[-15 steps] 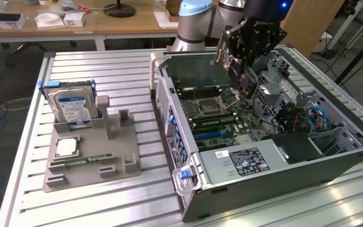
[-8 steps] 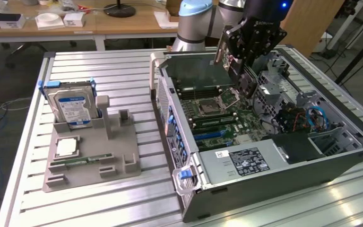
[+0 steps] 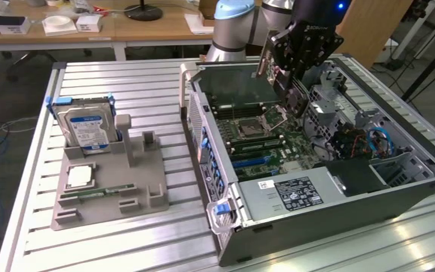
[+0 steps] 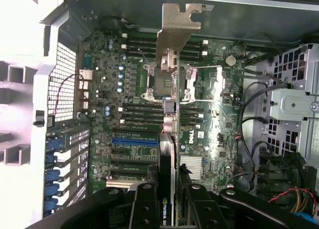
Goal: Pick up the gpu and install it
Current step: 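Insert the gpu into the slot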
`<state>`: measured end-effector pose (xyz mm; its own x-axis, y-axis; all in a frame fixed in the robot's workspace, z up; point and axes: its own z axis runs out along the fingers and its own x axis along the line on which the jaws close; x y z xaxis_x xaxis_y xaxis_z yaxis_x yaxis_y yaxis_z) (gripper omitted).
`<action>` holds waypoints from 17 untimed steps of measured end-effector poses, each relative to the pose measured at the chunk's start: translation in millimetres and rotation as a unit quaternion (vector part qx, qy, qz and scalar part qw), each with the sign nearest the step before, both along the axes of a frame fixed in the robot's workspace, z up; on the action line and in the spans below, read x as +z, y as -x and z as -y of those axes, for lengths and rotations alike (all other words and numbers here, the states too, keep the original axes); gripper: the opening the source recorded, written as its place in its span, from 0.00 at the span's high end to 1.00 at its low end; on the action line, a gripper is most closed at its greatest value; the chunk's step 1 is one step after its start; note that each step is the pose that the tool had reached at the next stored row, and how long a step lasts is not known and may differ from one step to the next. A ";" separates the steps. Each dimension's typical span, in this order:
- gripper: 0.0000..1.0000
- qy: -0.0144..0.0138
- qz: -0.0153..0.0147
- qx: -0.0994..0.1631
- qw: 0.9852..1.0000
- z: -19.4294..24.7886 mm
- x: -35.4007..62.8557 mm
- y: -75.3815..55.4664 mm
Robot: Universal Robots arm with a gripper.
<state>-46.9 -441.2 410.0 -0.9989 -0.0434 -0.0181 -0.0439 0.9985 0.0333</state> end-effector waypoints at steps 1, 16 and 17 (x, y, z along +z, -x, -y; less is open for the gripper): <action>0.74 0.000 0.000 0.000 1.000 0.0 0.0 0.0; 0.74 0.000 0.000 0.008 1.000 0.0 0.0 0.0; 0.74 0.000 0.000 0.010 1.000 0.0 0.0 0.0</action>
<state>-46.9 -441.2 410.0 -0.9979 -0.0626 -0.0181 -0.0632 0.9974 0.0333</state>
